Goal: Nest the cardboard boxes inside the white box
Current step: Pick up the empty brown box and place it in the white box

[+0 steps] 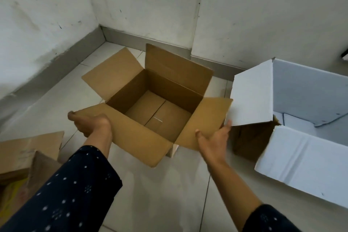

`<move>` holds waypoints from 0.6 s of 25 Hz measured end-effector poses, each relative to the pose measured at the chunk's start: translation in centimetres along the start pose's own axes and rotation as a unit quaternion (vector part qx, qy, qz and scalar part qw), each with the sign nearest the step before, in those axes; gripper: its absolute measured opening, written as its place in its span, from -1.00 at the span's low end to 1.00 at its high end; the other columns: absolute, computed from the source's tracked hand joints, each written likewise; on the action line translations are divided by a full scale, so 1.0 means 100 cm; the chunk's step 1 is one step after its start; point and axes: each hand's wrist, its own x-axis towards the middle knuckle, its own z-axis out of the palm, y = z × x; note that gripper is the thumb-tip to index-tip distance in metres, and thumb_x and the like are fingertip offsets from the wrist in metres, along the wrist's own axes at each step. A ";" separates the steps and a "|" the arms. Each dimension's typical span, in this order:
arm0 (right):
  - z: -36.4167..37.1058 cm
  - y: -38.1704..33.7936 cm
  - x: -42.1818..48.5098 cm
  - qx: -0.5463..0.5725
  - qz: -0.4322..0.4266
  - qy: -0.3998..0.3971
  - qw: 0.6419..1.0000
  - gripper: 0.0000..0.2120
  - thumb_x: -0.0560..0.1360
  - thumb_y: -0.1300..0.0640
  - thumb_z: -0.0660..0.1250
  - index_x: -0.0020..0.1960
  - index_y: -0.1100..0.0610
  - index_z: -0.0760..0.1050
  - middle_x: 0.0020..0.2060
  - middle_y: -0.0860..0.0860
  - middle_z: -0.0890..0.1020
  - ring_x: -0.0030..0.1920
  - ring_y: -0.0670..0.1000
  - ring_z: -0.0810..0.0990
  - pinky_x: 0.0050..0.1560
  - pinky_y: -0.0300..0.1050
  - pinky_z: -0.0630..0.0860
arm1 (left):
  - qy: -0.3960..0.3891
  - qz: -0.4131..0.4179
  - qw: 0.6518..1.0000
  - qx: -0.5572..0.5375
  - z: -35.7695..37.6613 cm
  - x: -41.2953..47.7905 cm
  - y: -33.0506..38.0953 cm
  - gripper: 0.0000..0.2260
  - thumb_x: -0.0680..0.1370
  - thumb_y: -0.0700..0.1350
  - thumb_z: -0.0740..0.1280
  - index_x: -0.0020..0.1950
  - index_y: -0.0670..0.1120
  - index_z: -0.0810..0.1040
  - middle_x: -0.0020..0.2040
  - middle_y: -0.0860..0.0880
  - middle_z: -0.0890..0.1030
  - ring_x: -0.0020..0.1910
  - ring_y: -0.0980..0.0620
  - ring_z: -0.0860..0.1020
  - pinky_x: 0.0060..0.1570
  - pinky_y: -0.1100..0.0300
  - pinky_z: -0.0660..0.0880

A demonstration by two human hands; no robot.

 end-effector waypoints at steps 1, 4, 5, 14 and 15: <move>0.004 0.004 -0.003 0.019 0.017 -0.031 0.999 -0.16 0.51 0.14 0.39 0.57 0.05 -0.10 0.18 0.08 0.49 0.13 0.17 0.60 0.18 0.19 0.55 | -0.012 0.008 0.999 0.029 0.001 -0.003 -0.003 -0.52 0.58 -0.13 0.18 0.50 -0.11 0.20 0.46 -0.14 0.33 0.38 -0.14 0.36 0.32 0.02 0.33; 0.004 -0.008 0.019 -0.081 -0.067 -0.042 0.994 -0.55 0.58 0.22 0.27 0.41 0.17 0.20 -0.23 0.00 0.52 -0.27 0.02 0.67 -0.17 0.04 0.68 | -0.004 -0.006 1.000 0.028 -0.006 -0.003 -0.006 -0.50 0.49 -0.24 0.28 0.42 -0.09 0.28 0.40 -0.21 0.38 0.28 -0.19 0.44 0.25 -0.03 0.42; -0.001 -0.017 0.032 -0.113 -0.092 -0.039 0.989 -0.61 0.58 0.23 0.27 0.36 0.18 0.24 -0.22 0.04 0.55 -0.28 0.02 0.66 -0.19 0.03 0.68 | 0.000 -0.018 1.000 0.009 -0.009 0.001 -0.006 -0.58 0.46 -0.26 0.28 0.30 -0.03 0.35 0.33 -0.21 0.44 0.16 -0.16 0.48 0.14 0.01 0.47; -0.036 -0.061 0.107 -0.343 -0.106 -0.027 0.933 -0.49 0.54 0.13 0.35 0.41 0.18 0.24 0.12 0.17 0.56 0.00 0.19 0.61 -0.12 -0.01 0.51 | -0.175 0.040 0.981 0.072 0.013 -0.023 -0.004 -0.70 0.46 -0.19 0.43 0.17 -0.11 0.50 0.20 -0.20 0.54 0.11 -0.21 0.54 0.03 -0.02 0.54; -0.038 -0.063 0.105 -0.376 -0.106 -0.023 0.920 -0.45 0.54 0.07 0.34 0.43 0.17 0.22 0.17 0.17 0.54 0.06 0.19 0.58 -0.10 0.00 0.48 | -0.181 0.058 0.978 0.086 0.010 -0.023 -0.002 -0.69 0.47 -0.16 0.42 0.19 -0.10 0.48 0.20 -0.18 0.55 0.10 -0.19 0.54 0.02 -0.01 0.53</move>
